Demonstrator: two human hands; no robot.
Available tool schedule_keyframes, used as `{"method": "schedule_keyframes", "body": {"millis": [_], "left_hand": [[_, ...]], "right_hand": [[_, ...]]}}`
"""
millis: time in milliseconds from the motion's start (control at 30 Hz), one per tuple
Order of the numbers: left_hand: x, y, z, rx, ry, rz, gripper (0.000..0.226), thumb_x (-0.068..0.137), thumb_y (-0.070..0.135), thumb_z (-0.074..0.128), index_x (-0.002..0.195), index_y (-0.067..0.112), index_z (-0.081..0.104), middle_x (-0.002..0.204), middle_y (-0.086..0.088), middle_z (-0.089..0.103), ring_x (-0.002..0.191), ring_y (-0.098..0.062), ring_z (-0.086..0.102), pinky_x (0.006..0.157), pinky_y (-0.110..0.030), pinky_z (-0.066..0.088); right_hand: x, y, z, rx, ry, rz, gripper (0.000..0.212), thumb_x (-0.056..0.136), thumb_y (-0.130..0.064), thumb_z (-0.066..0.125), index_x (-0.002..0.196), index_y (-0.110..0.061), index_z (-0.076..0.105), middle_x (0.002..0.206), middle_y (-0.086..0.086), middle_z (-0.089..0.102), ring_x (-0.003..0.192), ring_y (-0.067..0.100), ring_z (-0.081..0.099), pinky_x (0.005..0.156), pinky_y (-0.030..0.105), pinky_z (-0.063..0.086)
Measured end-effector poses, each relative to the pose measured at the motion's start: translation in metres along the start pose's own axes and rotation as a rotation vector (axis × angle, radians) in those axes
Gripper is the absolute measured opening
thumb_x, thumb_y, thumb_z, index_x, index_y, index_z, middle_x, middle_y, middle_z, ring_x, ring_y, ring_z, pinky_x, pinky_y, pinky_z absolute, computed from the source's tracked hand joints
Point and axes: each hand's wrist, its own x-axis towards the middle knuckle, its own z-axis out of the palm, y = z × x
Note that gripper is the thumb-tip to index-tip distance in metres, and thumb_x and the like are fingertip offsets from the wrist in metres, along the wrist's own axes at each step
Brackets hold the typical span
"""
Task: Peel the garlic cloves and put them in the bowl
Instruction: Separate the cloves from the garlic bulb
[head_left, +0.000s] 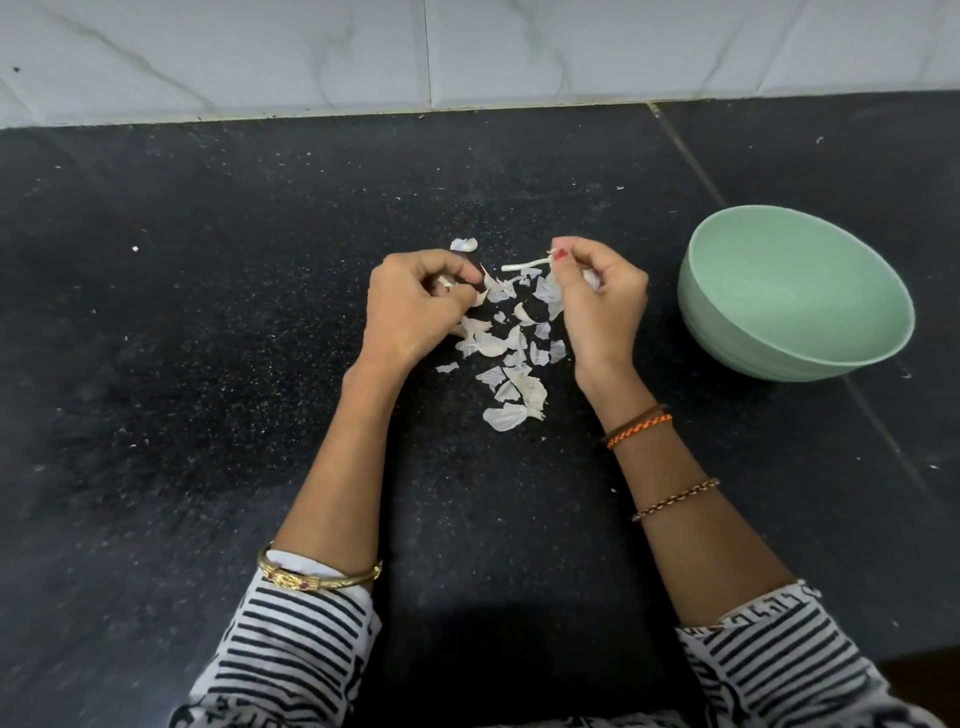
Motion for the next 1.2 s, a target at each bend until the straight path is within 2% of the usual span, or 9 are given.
{"method": "schedule_keyframes", "body": {"millis": [133, 300, 400, 467, 533, 667, 800, 900, 1200], "left_hand": [[-0.001, -0.003, 0.004, 0.147, 0.023, -0.023, 0.010, 0.064, 0.032, 0.054, 0.064, 0.031, 0.064, 0.041, 0.010, 0.044, 0.044, -0.007, 0.039, 0.063, -0.029, 0.047], [-0.001, 0.000, 0.005, 0.270, 0.193, 0.052, 0.022, 0.074, 0.040, 0.049, 0.064, 0.028, 0.065, 0.039, 0.009, 0.046, 0.046, -0.007, 0.045, 0.080, -0.039, 0.048], [0.000, -0.002, 0.005, 0.188, 0.232, 0.155, 0.023, 0.081, 0.031, 0.053, 0.081, 0.020, 0.073, 0.056, 0.007, 0.063, 0.056, -0.014, 0.057, 0.079, -0.030, 0.051], [0.000, -0.001, 0.007, 0.019, 0.196, 0.148, 0.019, 0.083, 0.028, 0.058, 0.091, 0.019, 0.073, 0.077, 0.003, 0.070, 0.070, -0.011, 0.063, 0.078, -0.022, 0.050], [0.001, 0.000, 0.009, -0.132, 0.122, 0.104, 0.016, 0.083, 0.030, 0.060, 0.092, 0.022, 0.071, 0.085, 0.004, 0.070, 0.079, -0.011, 0.063, 0.080, -0.029, 0.051], [0.001, 0.000, 0.014, -0.252, 0.023, 0.096, 0.014, 0.084, 0.031, 0.061, 0.080, 0.024, 0.071, 0.082, -0.012, 0.071, 0.079, -0.028, 0.062, 0.079, -0.042, 0.051], [0.001, 0.000, 0.017, -0.293, 0.032, 0.102, 0.017, 0.085, 0.028, 0.062, 0.077, 0.018, 0.071, 0.079, -0.014, 0.070, 0.077, -0.033, 0.062, 0.077, -0.042, 0.051], [0.003, 0.000, 0.016, -0.293, 0.039, 0.107, 0.016, 0.086, 0.024, 0.062, 0.074, 0.017, 0.070, 0.076, -0.009, 0.069, 0.073, -0.027, 0.061, 0.075, -0.039, 0.051], [-0.002, 0.006, 0.025, -0.336, 0.148, 0.104, 0.017, 0.087, 0.017, 0.063, 0.071, 0.013, 0.067, 0.070, -0.011, 0.066, 0.067, -0.022, 0.056, 0.065, -0.030, 0.049]], "right_hand": [[-0.005, -0.003, 0.000, -0.015, -0.039, 0.033, 0.027, 0.088, -0.008, 0.051, 0.110, -0.010, 0.066, 0.104, -0.003, 0.066, 0.098, 0.002, 0.058, 0.089, 0.014, 0.044], [-0.005, -0.002, 0.000, -0.066, -0.043, -0.050, 0.042, 0.090, 0.007, 0.035, 0.124, -0.005, 0.056, 0.119, 0.007, 0.063, 0.100, 0.010, 0.060, 0.088, 0.014, 0.045], [-0.004, -0.001, 0.001, -0.046, -0.050, -0.139, 0.042, 0.089, 0.006, 0.047, 0.130, -0.003, 0.049, 0.121, 0.007, 0.058, 0.098, 0.012, 0.064, 0.091, 0.024, 0.050], [-0.004, -0.002, 0.001, 0.018, -0.077, -0.123, 0.038, 0.086, 0.004, 0.057, 0.124, -0.002, 0.055, 0.108, 0.004, 0.062, 0.090, 0.007, 0.066, 0.085, 0.022, 0.052], [-0.005, -0.003, 0.001, 0.082, -0.122, -0.103, 0.027, 0.082, 0.001, 0.065, 0.109, -0.001, 0.064, 0.089, -0.003, 0.066, 0.079, -0.002, 0.065, 0.078, 0.019, 0.053], [-0.012, -0.005, 0.006, 0.186, -0.222, -0.093, 0.022, 0.078, 0.006, 0.067, 0.099, 0.001, 0.067, 0.080, -0.005, 0.066, 0.072, -0.004, 0.064, 0.069, 0.013, 0.051], [-0.014, -0.006, 0.007, 0.179, -0.240, -0.168, 0.022, 0.078, 0.008, 0.067, 0.098, 0.000, 0.068, 0.079, -0.006, 0.066, 0.073, -0.001, 0.066, 0.067, 0.014, 0.052], [-0.015, -0.006, 0.007, 0.159, -0.227, -0.226, 0.020, 0.080, 0.003, 0.067, 0.099, -0.004, 0.069, 0.081, -0.005, 0.069, 0.076, 0.006, 0.069, 0.069, 0.019, 0.055], [-0.015, -0.003, 0.013, 0.128, -0.153, -0.271, 0.007, 0.084, -0.006, 0.066, 0.086, -0.001, 0.069, 0.075, -0.007, 0.066, 0.070, 0.001, 0.065, 0.064, 0.014, 0.050]]}}
